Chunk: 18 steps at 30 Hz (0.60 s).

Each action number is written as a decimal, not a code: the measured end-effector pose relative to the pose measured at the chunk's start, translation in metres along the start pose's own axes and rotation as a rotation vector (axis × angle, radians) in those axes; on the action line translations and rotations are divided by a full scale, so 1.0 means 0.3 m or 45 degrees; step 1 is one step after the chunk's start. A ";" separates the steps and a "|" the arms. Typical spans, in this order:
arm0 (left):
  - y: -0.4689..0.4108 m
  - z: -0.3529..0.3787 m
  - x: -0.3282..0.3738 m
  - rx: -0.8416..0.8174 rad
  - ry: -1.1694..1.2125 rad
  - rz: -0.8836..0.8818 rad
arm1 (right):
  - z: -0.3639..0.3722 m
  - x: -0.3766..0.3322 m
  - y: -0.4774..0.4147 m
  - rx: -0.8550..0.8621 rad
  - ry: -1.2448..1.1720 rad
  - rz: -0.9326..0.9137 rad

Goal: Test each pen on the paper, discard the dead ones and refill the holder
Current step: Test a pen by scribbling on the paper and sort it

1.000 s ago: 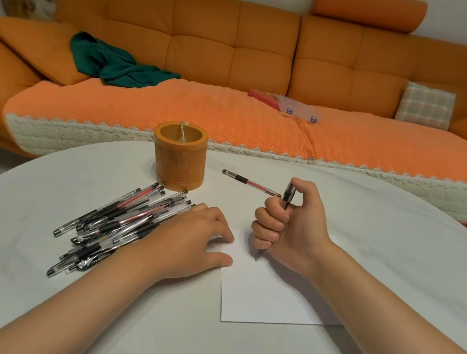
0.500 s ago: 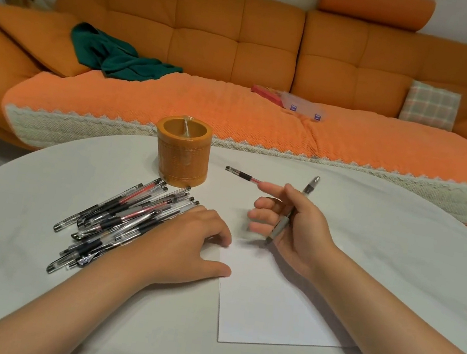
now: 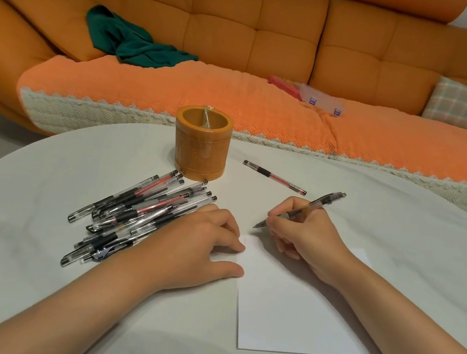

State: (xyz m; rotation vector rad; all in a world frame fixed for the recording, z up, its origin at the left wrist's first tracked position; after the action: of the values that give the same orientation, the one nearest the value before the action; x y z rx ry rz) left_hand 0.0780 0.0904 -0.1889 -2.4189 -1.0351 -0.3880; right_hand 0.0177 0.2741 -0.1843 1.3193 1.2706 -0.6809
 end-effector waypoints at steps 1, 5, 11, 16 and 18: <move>0.002 0.001 0.001 -0.002 0.002 0.004 | 0.002 -0.005 0.001 0.000 0.039 -0.019; 0.001 -0.001 0.009 -0.033 -0.043 0.019 | 0.016 -0.027 0.012 0.037 0.208 -0.124; 0.003 -0.004 0.028 -0.067 -0.117 0.024 | 0.031 -0.006 0.009 -0.008 0.263 -0.174; -0.002 0.001 0.045 -0.072 -0.170 0.013 | 0.035 -0.005 0.010 -0.054 0.319 -0.161; -0.002 0.003 0.045 -0.076 -0.171 0.018 | 0.032 -0.002 0.007 -0.029 0.330 -0.169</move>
State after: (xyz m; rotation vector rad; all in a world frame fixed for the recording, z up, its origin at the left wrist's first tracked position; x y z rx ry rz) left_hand 0.0868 0.0993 -0.1838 -2.5332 -1.0768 -0.2582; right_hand 0.0222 0.2656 -0.1852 1.3445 1.5814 -0.5983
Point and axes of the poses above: each hand's wrist, its own y-axis away from the middle knuckle, its own z-axis out of the palm, x = y × z, the point moved 5 cm from there along -y, towards the middle knuckle, and after that the axes turned 15 degrees about z, right-handed, at the moved point
